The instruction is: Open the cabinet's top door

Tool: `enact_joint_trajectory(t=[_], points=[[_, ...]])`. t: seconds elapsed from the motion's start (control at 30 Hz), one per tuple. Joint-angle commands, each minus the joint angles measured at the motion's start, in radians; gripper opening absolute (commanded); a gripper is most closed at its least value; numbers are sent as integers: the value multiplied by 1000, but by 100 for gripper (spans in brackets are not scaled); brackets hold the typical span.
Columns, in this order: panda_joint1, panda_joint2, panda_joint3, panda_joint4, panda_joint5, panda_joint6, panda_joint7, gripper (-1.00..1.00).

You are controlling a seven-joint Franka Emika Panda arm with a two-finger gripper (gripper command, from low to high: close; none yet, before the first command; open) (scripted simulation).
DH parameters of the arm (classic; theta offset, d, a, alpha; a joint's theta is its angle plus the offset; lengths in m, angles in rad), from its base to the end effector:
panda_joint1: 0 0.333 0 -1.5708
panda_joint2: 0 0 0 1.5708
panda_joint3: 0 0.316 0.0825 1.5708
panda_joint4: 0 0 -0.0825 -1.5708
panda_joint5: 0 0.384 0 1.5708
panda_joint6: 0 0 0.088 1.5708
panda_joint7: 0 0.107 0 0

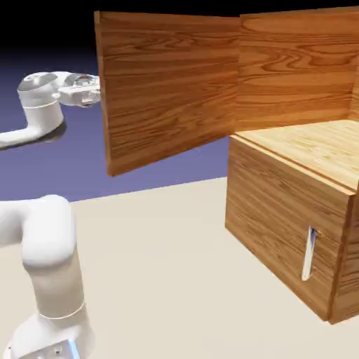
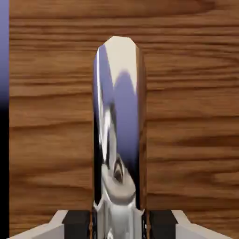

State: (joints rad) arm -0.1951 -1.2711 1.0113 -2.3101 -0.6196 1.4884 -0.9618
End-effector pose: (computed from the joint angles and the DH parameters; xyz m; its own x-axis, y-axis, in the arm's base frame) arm 0.1455 0.2963 0.5973 0.6489 0.2826 -0.7065 0.6477 0.2820 0.7078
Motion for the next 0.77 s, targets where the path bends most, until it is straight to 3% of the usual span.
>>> enact_joint_trajectory(t=[0.0,0.73], points=[[-27,4,23,36,14,-31,-4,-100],[-637,-21,297,833,128,-589,-181,-100]])
